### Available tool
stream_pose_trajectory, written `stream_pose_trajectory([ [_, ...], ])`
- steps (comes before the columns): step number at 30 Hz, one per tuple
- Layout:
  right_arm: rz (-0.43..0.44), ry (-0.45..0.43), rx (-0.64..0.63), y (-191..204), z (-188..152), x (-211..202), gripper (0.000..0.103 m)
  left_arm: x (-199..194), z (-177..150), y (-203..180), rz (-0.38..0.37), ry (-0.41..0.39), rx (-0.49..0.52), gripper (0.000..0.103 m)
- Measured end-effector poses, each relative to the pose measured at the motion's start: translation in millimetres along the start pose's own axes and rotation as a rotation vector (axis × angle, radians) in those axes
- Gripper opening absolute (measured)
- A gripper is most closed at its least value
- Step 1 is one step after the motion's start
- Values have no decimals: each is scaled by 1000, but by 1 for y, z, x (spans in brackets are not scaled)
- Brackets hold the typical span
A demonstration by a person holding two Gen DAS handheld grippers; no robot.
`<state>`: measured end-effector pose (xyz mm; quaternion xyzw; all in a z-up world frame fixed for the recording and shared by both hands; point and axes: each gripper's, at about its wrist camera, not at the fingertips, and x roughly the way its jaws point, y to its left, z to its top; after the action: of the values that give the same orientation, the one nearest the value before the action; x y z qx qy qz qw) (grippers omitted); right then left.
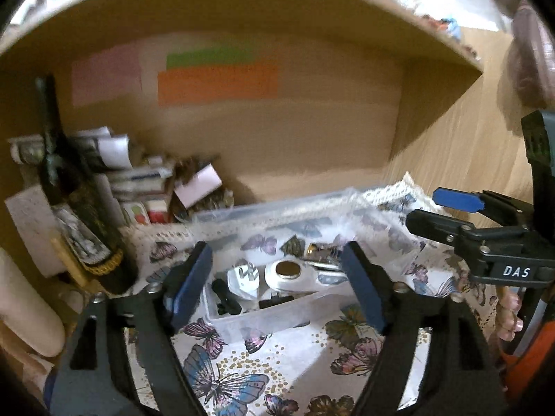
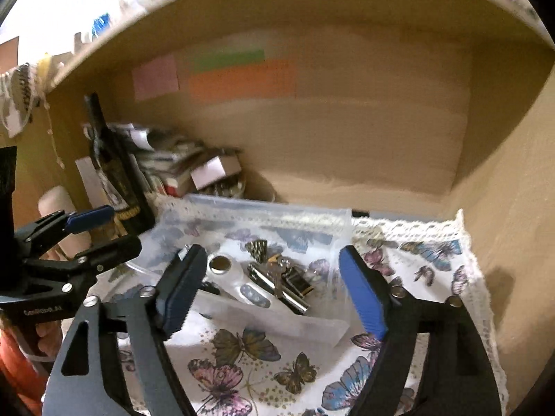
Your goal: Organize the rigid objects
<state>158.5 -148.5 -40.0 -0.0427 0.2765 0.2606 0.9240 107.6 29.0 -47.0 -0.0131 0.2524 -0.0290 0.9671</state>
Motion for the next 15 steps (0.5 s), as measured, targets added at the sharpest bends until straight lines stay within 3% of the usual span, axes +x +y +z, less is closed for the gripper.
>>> stream_pose_trajectory([
  [4, -21, -72, -9, 6, -1, -30, 97, -28, 0, -5, 22, -73, -4, 102],
  [6, -30, -101, -14, 9, -2, -41, 103, -38, 0, -5, 26, -94, -12, 103],
  [15, -36, -169, -13, 15, -10, -74, 103, -69, -5, -6, 44, -140, -45, 103],
])
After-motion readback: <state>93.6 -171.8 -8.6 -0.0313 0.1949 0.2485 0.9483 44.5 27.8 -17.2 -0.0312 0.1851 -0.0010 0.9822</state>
